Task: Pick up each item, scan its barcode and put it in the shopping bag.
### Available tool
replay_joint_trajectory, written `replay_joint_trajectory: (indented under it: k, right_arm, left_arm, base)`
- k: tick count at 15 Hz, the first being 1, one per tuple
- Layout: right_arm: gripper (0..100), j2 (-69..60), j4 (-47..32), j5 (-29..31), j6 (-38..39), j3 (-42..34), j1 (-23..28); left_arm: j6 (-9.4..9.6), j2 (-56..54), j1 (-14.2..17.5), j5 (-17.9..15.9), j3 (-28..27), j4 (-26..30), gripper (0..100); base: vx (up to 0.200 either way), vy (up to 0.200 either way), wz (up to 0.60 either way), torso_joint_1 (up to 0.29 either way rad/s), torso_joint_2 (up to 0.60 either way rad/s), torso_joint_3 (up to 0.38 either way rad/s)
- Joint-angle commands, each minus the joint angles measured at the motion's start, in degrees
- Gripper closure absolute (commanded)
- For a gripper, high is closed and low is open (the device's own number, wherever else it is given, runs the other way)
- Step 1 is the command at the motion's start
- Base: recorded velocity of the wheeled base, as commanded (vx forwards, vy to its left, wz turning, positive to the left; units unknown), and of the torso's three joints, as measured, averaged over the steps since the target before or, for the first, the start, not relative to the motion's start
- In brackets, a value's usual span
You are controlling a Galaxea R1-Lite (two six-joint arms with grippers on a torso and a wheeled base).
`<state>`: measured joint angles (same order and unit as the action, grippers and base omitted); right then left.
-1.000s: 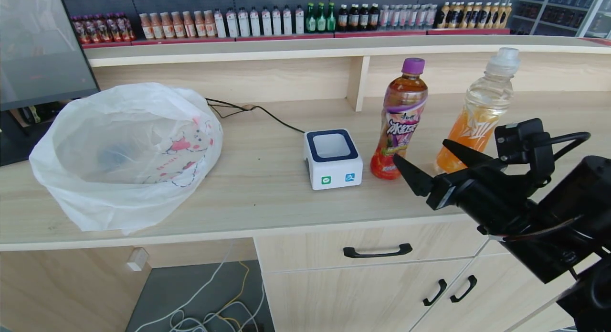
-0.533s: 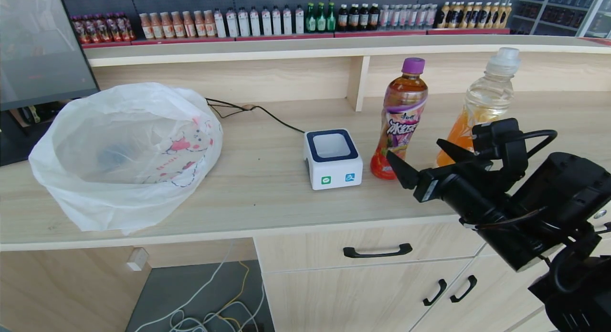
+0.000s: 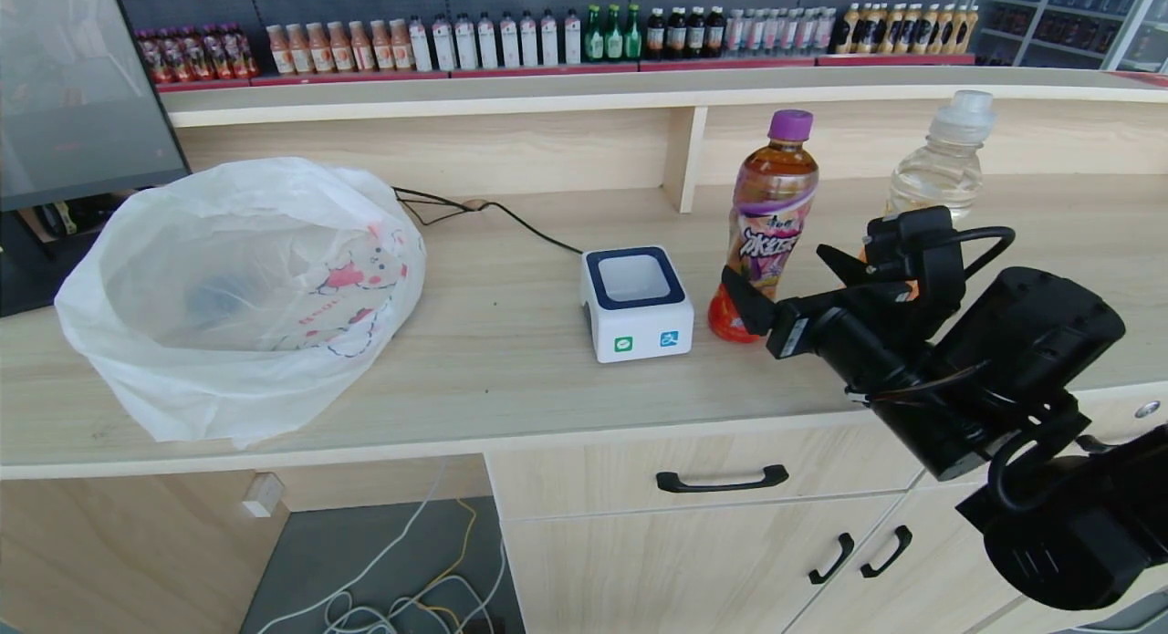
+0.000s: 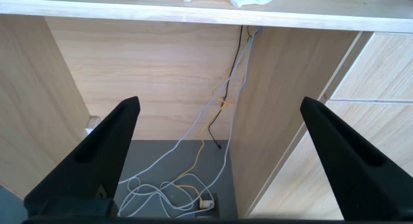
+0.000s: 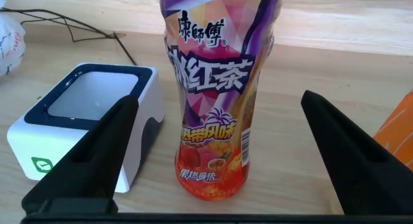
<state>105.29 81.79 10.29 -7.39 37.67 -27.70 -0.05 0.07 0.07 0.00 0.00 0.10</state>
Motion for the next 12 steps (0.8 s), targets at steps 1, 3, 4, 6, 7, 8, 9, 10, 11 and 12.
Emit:
replay_joint_trajectory:
  k: [1,3,4,6,7,8,9,10,11,12]
  right_arm:
    - [0,1.06,0.04,0.08,-0.08,1.44,0.80]
    - [0,2.20,0.04,0.08,-0.08,3.20,0.80]
    - [0,2.73,0.04,0.08,-0.08,3.55,0.80]
    - [0,4.05,0.04,0.35,-0.17,5.75,0.80]
    - [0,4.57,0.04,0.87,-0.17,6.63,0.80]
    - [0,5.19,-0.05,1.93,-0.26,7.42,0.80]
    - [0,5.63,0.04,2.10,-0.26,7.68,0.80]
    - [0,6.16,0.04,2.19,-0.17,8.30,0.80]
    - [0,6.51,0.04,2.19,-0.17,8.91,0.80]
    - [0,6.77,0.04,2.19,-0.17,9.53,0.80]
  left_arm:
    - [-0.04,0.01,0.01,0.00,0.00,-0.01,0]
    - [-0.04,0.01,0.01,0.00,0.00,-0.01,0]
    - [-0.04,0.01,-0.07,0.00,0.00,-0.01,0]
    - [-0.04,0.01,0.01,0.00,0.00,-0.01,0]
    - [-0.04,0.01,0.01,0.00,0.00,-0.01,0]
    - [-0.04,0.01,0.01,0.00,0.00,-0.01,0]
    - [-0.04,0.01,0.01,0.00,0.00,-0.01,0]
    - [-0.04,0.01,0.01,0.00,0.00,-0.01,0]
    - [-0.04,0.01,0.01,0.00,0.00,-0.01,0]
    - [-0.04,0.01,0.01,0.00,0.00,-0.01,0]
  base:
    - [0.000,0.000,0.00,0.000,0.00,0.000]
    - [0.000,0.000,0.00,0.000,0.00,0.000]
    - [0.000,0.000,0.00,0.000,0.00,0.000]
    - [0.000,0.000,0.00,0.000,0.00,0.000]
    - [0.000,0.000,0.00,0.000,0.00,0.000]
    - [0.000,0.000,0.00,0.000,0.00,0.000]
    - [0.000,0.000,0.00,0.000,0.00,0.000]
    - [0.000,0.000,0.00,0.000,0.00,0.000]
    - [0.000,0.000,0.00,0.000,0.00,0.000]
    - [0.000,0.000,0.00,0.000,0.00,0.000]
